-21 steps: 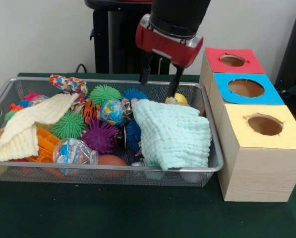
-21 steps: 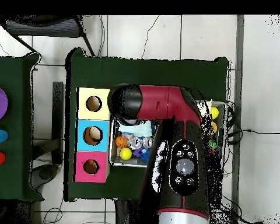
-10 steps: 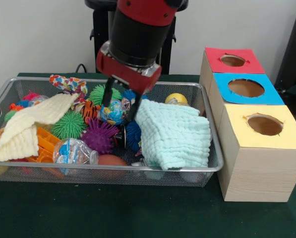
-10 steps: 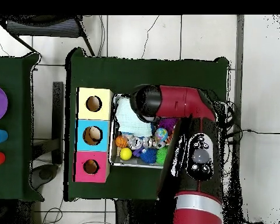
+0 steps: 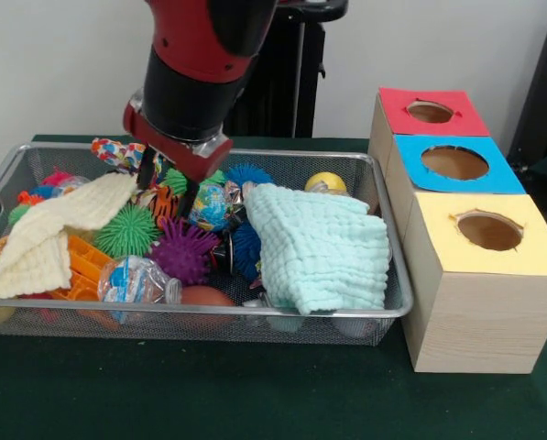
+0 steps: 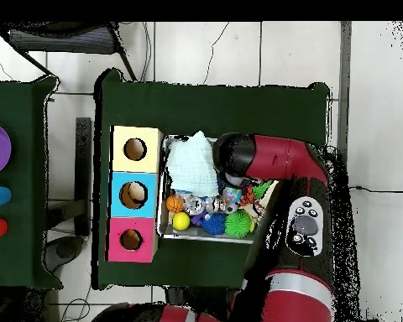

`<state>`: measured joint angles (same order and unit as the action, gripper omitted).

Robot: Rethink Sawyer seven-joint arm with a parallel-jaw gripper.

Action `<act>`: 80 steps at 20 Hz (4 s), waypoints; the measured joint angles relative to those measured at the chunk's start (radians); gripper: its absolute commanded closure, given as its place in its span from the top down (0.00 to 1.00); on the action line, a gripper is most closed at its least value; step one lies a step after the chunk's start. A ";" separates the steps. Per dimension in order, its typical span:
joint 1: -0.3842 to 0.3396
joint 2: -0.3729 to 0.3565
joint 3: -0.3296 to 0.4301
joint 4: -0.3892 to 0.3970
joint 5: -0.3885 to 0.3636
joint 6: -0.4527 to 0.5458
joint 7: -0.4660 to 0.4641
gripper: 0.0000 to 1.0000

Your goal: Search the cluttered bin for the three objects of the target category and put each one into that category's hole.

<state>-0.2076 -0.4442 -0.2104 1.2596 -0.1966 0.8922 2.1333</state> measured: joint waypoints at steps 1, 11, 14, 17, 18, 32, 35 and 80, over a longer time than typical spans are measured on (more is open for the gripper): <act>-0.001 0.000 -0.013 0.009 0.007 0.002 0.000 1.00; -0.001 0.022 -0.070 0.029 0.081 0.077 0.000 1.00; -0.004 0.034 -0.073 0.040 0.117 0.085 0.000 1.00; -0.013 0.051 -0.073 0.053 0.148 0.085 0.000 1.00; -0.016 0.057 -0.073 0.057 0.157 0.084 0.000 1.00; -0.032 0.148 -0.094 0.112 0.195 -0.123 0.000 1.00; -0.028 0.152 -0.100 0.125 0.199 -0.156 0.000 1.00; -0.107 -0.256 0.152 0.353 0.395 -0.121 0.000 0.00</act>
<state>-0.3146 -0.7001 -0.0586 1.6122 0.1982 0.7709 2.1335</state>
